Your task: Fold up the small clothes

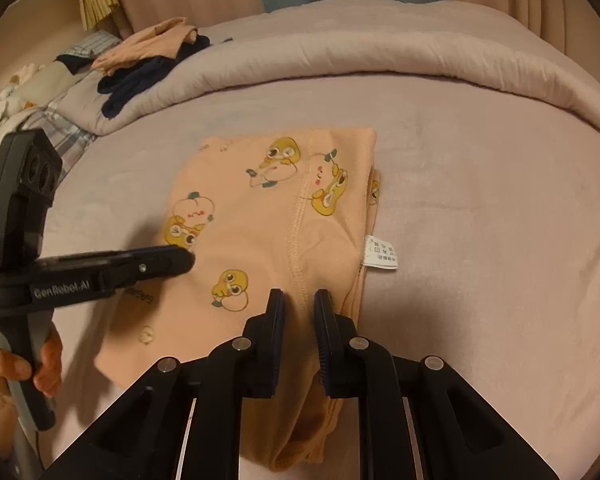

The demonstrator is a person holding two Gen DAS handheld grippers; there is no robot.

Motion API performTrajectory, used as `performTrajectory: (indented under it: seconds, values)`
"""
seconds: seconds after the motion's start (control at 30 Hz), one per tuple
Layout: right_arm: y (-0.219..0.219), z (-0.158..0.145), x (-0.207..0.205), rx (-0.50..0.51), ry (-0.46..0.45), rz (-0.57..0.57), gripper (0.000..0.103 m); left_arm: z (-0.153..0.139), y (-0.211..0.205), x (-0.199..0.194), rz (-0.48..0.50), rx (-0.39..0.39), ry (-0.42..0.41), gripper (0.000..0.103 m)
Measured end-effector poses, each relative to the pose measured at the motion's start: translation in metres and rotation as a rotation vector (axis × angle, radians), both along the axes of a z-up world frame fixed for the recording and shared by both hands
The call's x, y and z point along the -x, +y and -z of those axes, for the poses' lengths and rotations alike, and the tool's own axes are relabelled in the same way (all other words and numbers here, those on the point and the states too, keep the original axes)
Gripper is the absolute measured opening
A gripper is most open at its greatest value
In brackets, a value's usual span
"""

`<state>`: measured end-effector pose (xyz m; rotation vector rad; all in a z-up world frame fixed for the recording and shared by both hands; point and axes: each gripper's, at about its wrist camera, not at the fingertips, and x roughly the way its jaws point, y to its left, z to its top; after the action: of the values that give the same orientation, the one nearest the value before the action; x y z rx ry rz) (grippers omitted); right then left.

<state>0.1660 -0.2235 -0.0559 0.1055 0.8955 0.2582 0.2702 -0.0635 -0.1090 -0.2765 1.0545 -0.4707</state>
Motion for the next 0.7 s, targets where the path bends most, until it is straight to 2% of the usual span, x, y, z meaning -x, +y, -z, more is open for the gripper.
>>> performTrajectory:
  seconds: [0.17,0.4,0.6,0.7]
  values:
    - [0.010,-0.005,0.027,-0.032,-0.042,-0.092,0.017,-0.005,0.002,0.031,0.002,-0.031,-0.056,0.013]
    - [0.021,0.026,0.036,0.040,0.030,-0.098,0.017,0.015,-0.004,0.051,0.024,-0.069,-0.031,0.013]
    - [0.009,0.024,0.046,-0.056,0.047,-0.078,0.017,0.014,0.000,0.063,0.031,-0.070,-0.028,0.014]
    - [-0.001,0.020,0.053,-0.109,0.043,-0.067,0.020,0.011,0.001,0.068,0.030,-0.057,-0.024,0.024]
